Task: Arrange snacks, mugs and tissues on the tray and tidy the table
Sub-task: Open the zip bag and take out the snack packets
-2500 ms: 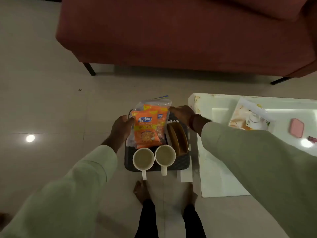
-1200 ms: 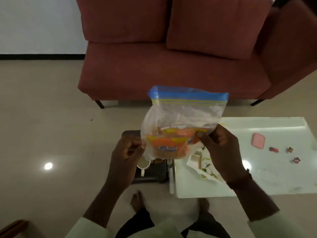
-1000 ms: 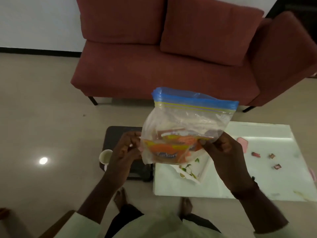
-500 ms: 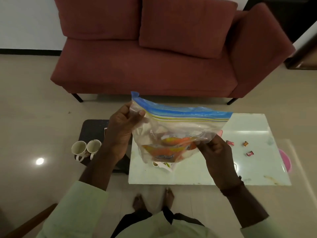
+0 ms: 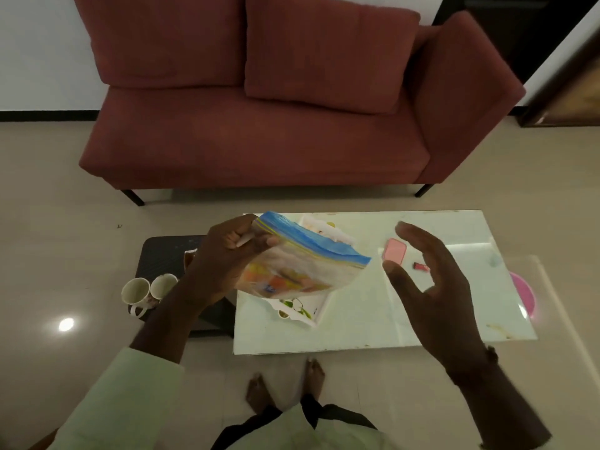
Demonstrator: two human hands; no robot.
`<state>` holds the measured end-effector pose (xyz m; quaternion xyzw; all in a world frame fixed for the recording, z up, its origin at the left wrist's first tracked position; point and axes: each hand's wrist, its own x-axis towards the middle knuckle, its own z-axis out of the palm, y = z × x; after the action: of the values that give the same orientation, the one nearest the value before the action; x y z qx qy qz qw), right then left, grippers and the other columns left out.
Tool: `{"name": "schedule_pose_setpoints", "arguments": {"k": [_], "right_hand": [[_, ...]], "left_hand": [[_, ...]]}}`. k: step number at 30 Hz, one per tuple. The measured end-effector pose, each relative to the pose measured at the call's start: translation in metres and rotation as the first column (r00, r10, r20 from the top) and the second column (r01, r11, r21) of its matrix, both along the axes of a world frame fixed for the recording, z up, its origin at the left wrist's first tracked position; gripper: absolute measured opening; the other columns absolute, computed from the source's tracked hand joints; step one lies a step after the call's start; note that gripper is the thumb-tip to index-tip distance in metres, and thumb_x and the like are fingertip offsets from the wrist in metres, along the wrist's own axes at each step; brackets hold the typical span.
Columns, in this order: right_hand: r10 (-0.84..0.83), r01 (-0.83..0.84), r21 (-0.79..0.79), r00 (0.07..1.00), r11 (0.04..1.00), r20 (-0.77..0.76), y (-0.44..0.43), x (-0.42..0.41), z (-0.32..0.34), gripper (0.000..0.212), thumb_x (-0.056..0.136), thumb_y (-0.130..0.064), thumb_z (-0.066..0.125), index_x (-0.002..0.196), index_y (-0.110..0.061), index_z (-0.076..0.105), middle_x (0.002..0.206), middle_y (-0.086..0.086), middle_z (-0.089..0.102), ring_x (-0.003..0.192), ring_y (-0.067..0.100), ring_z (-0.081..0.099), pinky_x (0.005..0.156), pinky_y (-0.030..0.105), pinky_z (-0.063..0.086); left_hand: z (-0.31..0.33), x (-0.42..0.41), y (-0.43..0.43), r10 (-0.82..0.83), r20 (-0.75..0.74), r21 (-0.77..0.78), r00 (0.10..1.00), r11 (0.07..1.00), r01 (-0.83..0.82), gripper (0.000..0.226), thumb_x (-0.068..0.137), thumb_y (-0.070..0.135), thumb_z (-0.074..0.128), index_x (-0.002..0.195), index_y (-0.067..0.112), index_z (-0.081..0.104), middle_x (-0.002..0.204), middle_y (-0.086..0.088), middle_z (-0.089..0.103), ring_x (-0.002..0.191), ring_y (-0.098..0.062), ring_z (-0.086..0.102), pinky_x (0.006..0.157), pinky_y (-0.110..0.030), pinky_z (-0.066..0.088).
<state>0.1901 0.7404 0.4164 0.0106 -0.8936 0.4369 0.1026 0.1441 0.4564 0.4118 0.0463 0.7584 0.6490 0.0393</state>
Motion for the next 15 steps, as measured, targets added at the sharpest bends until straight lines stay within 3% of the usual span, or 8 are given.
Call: {"name": "schedule_pose_setpoints", "arguments": {"k": [2,3,4,6,8,11,13,15], "right_hand": [[0.144,-0.145,0.037,0.989,0.989,0.040,-0.011,-0.013,0.011,0.041,0.093,-0.043,0.058,0.133,-0.035,0.053,0.136,-0.023,0.053,0.122,-0.017,0.042,0.101,0.006,0.034],[0.221,-0.227,0.080,0.972,0.970,0.085,-0.019,-0.021,0.014,0.042,0.094,-0.042,0.056,0.135,-0.036,0.052,0.135,-0.025,0.050,0.121,-0.018,0.039,0.110,0.018,0.034],[0.286,-0.304,0.137,0.948,0.943,0.136,-0.026,-0.027,0.015,0.043,0.095,-0.040,0.056,0.138,-0.035,0.050,0.134,-0.026,0.048,0.120,-0.017,0.038,0.115,0.028,0.032],[0.377,-0.428,0.214,0.894,0.878,0.240,-0.042,-0.039,0.014,0.041,0.097,-0.035,0.055,0.138,-0.035,0.050,0.135,-0.020,0.053,0.120,-0.005,0.045,0.116,0.030,0.028],[0.429,-0.504,0.203,0.844,0.840,0.320,-0.054,-0.046,0.012,0.033,0.097,-0.032,0.057,0.130,-0.030,0.061,0.128,-0.011,0.065,0.112,0.008,0.058,0.105,0.025,0.039],[0.452,-0.519,0.113,0.816,0.847,0.360,-0.064,-0.047,0.007,0.019,0.092,-0.028,0.064,0.108,-0.025,0.074,0.100,-0.008,0.074,0.089,0.007,0.064,0.083,0.026,0.050],[0.410,-0.455,0.059,0.846,0.889,0.342,-0.066,-0.046,0.003,0.014,0.088,-0.028,0.068,0.098,-0.026,0.077,0.089,-0.010,0.074,0.081,0.005,0.063,0.074,0.022,0.048],[0.377,-0.412,0.047,0.870,0.910,0.317,-0.068,-0.043,-0.002,0.011,0.086,-0.027,0.071,0.094,-0.026,0.078,0.083,-0.011,0.075,0.078,0.004,0.062,0.071,0.019,0.046]], "left_hand": [[0.000,0.000,-0.004,-0.038,-0.015,-0.051,0.999,0.998,0.037,0.016,0.082,0.033,0.069,0.097,0.032,0.074,0.098,0.000,0.074,0.092,-0.023,0.069,0.083,-0.047,0.055],[0.000,0.000,-0.006,-0.063,-0.025,-0.067,0.998,0.996,0.062,0.018,0.081,0.038,0.069,0.098,0.035,0.074,0.100,0.000,0.074,0.093,-0.024,0.069,0.082,-0.044,0.056],[0.002,0.001,-0.009,-0.088,-0.032,-0.063,0.996,0.994,0.086,0.019,0.080,0.040,0.069,0.098,0.040,0.073,0.100,0.003,0.074,0.093,-0.020,0.070,0.080,-0.039,0.058],[0.007,0.001,-0.012,-0.123,-0.043,-0.049,0.991,0.991,0.121,0.020,0.082,0.033,0.071,0.097,0.046,0.073,0.097,0.014,0.075,0.090,-0.006,0.070,0.074,-0.021,0.057],[0.011,0.002,-0.015,-0.142,-0.053,-0.064,0.989,0.988,0.138,0.022,0.084,0.031,0.069,0.096,0.049,0.072,0.096,0.022,0.074,0.089,0.002,0.069,0.071,-0.011,0.052],[0.006,0.002,-0.017,-0.088,-0.051,-0.072,0.995,0.994,0.084,0.018,0.080,0.038,0.070,0.093,0.049,0.072,0.094,0.022,0.075,0.087,0.004,0.069,0.071,-0.011,0.052],[-0.005,0.003,-0.016,0.062,-0.019,-0.081,0.998,0.995,-0.064,0.018,0.080,0.037,0.074,0.096,0.043,0.071,0.095,0.015,0.074,0.088,0.002,0.068,0.073,-0.017,0.055],[-0.018,0.006,-0.011,0.279,-0.003,-0.173,0.960,0.946,-0.275,0.035,0.081,0.031,0.076,0.113,0.031,0.062,0.110,0.010,0.066,0.099,-0.001,0.062,0.082,-0.023,0.054]]}}
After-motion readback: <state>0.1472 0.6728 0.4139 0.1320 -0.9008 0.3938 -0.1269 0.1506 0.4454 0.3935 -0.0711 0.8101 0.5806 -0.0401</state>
